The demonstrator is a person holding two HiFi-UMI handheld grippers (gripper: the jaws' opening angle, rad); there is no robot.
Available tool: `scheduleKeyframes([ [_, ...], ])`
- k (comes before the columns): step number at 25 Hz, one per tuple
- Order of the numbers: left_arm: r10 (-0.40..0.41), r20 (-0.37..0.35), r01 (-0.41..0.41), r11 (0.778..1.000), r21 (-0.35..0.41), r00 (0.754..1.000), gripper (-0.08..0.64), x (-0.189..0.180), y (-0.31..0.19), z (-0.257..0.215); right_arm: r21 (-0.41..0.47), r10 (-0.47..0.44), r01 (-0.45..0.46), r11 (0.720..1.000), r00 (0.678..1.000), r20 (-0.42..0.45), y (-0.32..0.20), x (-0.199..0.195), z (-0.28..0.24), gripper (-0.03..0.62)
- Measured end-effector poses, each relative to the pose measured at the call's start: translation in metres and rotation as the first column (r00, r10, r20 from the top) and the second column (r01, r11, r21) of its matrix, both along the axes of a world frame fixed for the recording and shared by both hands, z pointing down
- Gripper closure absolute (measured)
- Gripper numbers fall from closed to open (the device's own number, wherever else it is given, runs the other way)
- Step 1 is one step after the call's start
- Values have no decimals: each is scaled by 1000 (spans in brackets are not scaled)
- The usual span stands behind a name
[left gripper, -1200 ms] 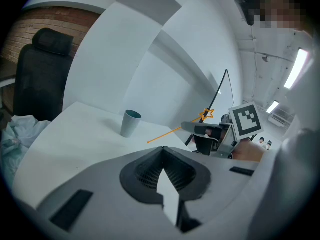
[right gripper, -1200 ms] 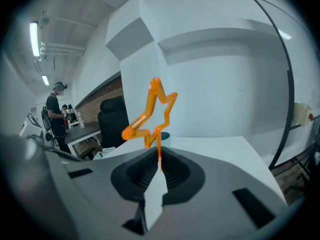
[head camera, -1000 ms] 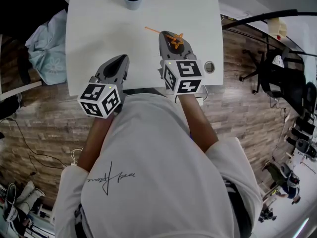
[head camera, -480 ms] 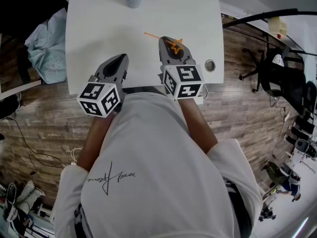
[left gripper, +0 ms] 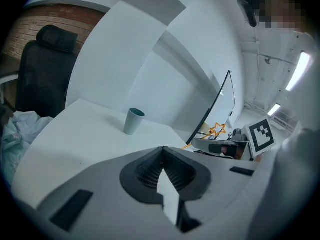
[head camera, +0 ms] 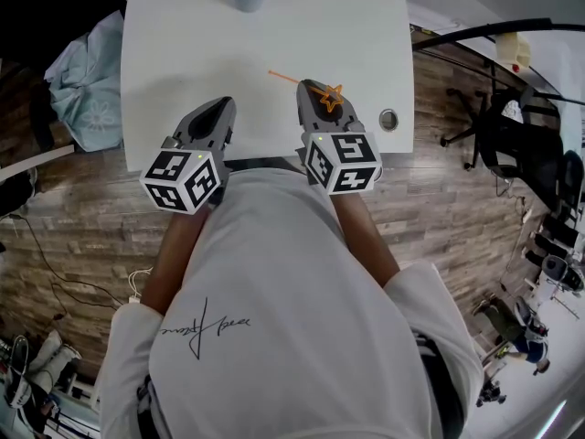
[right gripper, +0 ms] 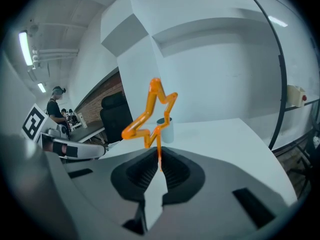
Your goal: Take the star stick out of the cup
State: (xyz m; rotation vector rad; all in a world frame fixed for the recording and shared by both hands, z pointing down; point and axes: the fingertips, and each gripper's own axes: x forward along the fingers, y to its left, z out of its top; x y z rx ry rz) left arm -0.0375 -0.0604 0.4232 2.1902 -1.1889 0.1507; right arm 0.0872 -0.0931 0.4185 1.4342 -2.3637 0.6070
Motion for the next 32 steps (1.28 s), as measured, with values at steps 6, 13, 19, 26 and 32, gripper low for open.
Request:
scheduleKeyframes([
  [6, 1, -5, -1, 1000, -10, 1000, 552, 0, 0, 3, -26, -21, 21, 999, 1000, 4, 10, -2, 6, 566],
  [13, 0, -7, 0, 1000, -16, 1000, 552, -4, 2, 3, -36, -54, 55, 998, 998, 12, 14, -3, 6, 568],
  [19, -1, -4, 1, 1000, -19, 1000, 552, -9, 4, 4, -34, -110, 111, 993, 994, 22, 17, -9, 4, 569],
  [26, 5, -2, -5, 1000, -15, 1000, 552, -12, 6, 3, -34, -165, 166, 986, 986, 24, 18, -13, 0, 569],
  [32, 13, 2, -13, 1000, -16, 1000, 552, -10, 5, 2, -34, -195, 196, 980, 980, 33, 16, -15, -3, 569],
])
